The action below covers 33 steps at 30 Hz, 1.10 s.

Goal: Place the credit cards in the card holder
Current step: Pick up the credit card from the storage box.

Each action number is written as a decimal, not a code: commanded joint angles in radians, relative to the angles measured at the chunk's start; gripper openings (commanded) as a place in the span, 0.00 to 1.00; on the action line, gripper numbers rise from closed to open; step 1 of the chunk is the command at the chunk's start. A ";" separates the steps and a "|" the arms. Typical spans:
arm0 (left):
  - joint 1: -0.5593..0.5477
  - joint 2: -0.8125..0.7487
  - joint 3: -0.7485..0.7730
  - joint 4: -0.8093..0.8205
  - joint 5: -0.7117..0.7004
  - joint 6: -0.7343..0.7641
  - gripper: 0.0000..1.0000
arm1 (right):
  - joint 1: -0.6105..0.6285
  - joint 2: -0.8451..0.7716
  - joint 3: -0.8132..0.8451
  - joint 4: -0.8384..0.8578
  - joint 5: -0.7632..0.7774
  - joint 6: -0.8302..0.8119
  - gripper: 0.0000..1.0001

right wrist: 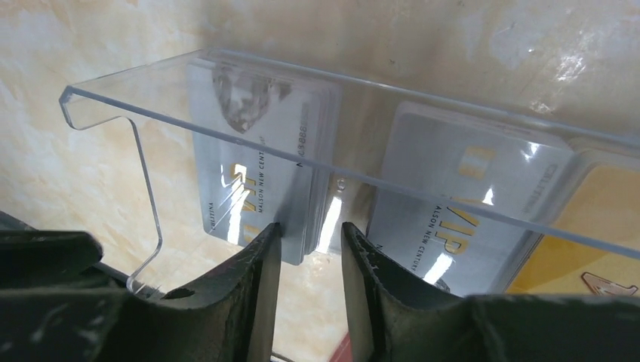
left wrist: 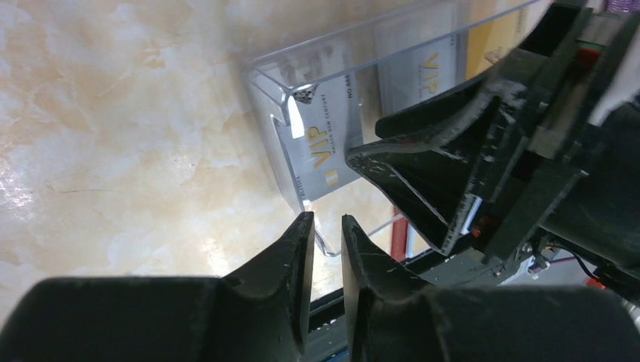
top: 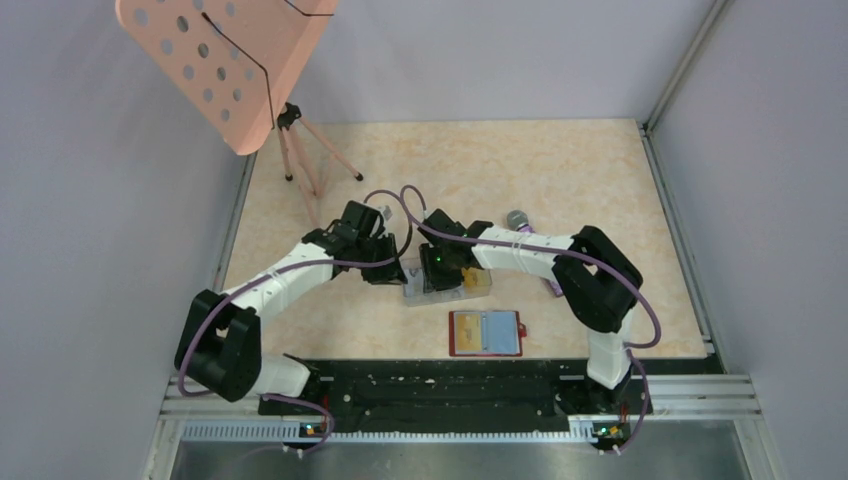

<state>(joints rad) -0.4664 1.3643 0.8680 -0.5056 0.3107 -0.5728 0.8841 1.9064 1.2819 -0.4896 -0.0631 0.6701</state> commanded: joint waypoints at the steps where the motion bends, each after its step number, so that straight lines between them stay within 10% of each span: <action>1: -0.003 0.046 0.015 0.003 -0.039 -0.002 0.24 | -0.006 0.018 -0.012 0.031 -0.052 -0.012 0.31; 5: -0.006 0.086 0.005 0.005 -0.052 -0.001 0.16 | -0.002 0.017 -0.011 0.057 -0.087 -0.012 0.00; 26: -0.033 0.143 0.020 -0.024 -0.097 0.017 0.01 | 0.044 -0.027 0.107 -0.066 -0.002 -0.028 0.00; 33: -0.033 0.141 0.016 -0.025 -0.093 0.020 0.01 | 0.011 -0.032 0.023 0.011 -0.019 0.030 0.32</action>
<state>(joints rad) -0.4862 1.4796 0.8833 -0.5247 0.2451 -0.5747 0.9134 1.9087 1.3464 -0.5415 -0.0696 0.6647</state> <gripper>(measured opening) 0.021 0.297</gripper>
